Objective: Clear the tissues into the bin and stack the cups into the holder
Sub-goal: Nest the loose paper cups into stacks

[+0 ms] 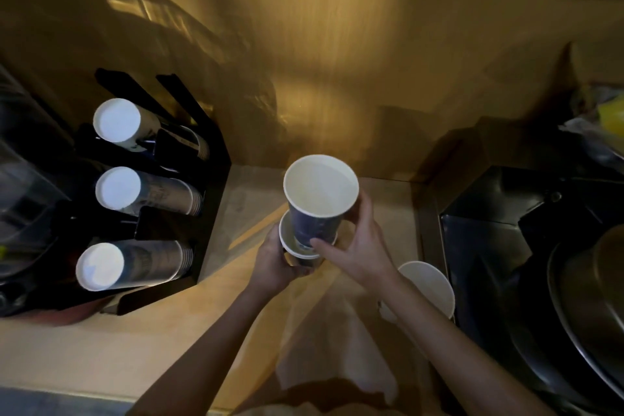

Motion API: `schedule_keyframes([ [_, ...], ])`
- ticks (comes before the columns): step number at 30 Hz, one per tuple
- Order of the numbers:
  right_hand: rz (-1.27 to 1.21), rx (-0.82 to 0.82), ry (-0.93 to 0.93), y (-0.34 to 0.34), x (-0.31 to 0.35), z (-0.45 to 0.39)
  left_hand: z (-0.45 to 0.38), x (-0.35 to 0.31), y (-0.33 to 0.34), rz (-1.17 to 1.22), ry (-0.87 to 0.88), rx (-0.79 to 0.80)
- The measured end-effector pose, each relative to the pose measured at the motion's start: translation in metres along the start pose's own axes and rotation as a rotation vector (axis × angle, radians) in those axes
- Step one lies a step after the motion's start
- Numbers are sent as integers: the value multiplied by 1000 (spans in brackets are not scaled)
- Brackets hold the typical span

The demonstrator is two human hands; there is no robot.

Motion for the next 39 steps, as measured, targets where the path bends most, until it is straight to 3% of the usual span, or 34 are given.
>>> schedule_keyframes([
  [9, 84, 50, 13, 10, -23, 5, -1, 6, 3, -17, -39, -3],
  [18, 329, 142, -129, 28, -1, 7, 0, 6, -10, -12, -78, -32],
  [22, 133, 17, -8, 14, -14, 0, 1, 6, -4, 19, -142, -3],
  [26, -162, -152, 296, -12, -31, -10, 6, -14, -29, -82, -75, -41],
  [28, -327, -98, 519, -1, -36, -11, 8, -39, -56, -193, 70, -69],
  [31, -647, 189, 808, 45, -31, 6, 15, -85, -97, -524, 368, -163],
  [33, -763, 388, 727, 69, -8, 7, 22, -111, -124, -728, 501, -275],
  [35, -879, 481, 582, 84, 16, 4, 31, -126, -146, -833, 595, -342],
  [39, -930, 483, 402, 109, 44, -11, 43, -126, -198, -778, 510, -425],
])
Point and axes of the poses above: each hand's wrist, its own z-axis away from the middle knuckle, its own y-axis out of the palm, x = y × z, the point moved 10 cm from there along -z, towards the middle knuckle, and after that the axes turned 11 degrees about -z, right-handed, at the moved point
